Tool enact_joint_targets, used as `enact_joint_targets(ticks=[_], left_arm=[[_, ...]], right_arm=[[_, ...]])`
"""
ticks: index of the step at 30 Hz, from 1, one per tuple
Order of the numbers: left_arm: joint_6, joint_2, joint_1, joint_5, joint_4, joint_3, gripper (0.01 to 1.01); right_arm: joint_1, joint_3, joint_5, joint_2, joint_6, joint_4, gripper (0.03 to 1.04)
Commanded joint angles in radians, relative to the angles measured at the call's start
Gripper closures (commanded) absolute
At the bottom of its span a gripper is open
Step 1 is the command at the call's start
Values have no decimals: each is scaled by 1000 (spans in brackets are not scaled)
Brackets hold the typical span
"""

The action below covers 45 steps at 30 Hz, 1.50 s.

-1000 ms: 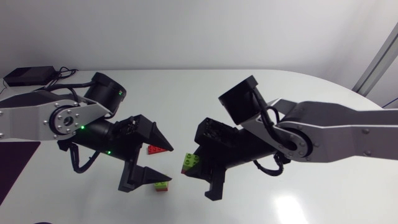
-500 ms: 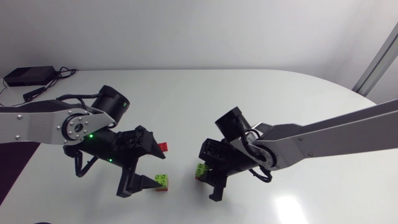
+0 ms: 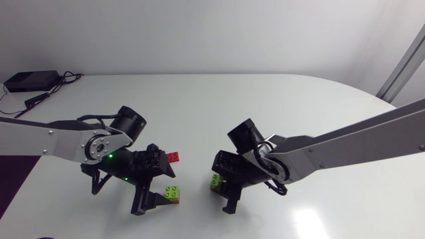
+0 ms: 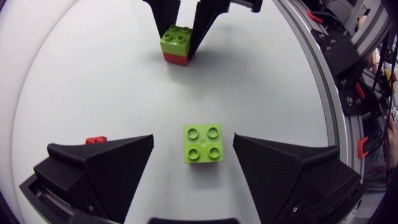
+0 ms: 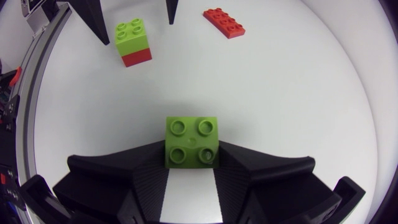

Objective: Separate the duplo bricks

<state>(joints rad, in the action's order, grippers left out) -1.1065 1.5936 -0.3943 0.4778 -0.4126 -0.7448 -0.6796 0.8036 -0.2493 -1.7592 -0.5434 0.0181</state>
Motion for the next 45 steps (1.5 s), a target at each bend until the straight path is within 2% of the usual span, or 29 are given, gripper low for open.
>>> enact_joint_targets(ticks=[1,5,10,12,14,15,17,18,26,32,35,45], left_arm=[[-6,45,-11,-5,11,10,177],[4,57,-17,-5,15,4,274],[11,52,-15,-4,15,-4,428],[19,45,-15,-4,15,-7,438],[22,40,-17,-4,15,-7,439],[22,40,-17,-4,15,-7,466],[28,40,-18,-4,15,-10,556],[31,40,-17,-4,15,-11,584],[39,23,-18,2,11,-10,610],[68,-55,3,87,0,-14,610],[93,-73,5,140,0,-19,610],[132,-109,31,282,0,-41,610]], right_arm=[[-15,-27,16,-17,-18,-10,608],[-17,-34,18,-13,-18,-10,602],[-18,-46,24,1,-20,-9,536],[-20,-50,30,6,-20,-9,518],[-20,-55,35,12,-24,-7,461],[-20,-57,35,15,-24,-6,408],[-20,-61,38,23,-24,-3,238],[-20,-64,44,23,-26,-3,218],[-18,-99,71,109,-32,3,69],[-6,-72,62,257,-32,103,69],[-14,-40,13,310,-13,158,69],[3,60,-154,328,37,258,69]])
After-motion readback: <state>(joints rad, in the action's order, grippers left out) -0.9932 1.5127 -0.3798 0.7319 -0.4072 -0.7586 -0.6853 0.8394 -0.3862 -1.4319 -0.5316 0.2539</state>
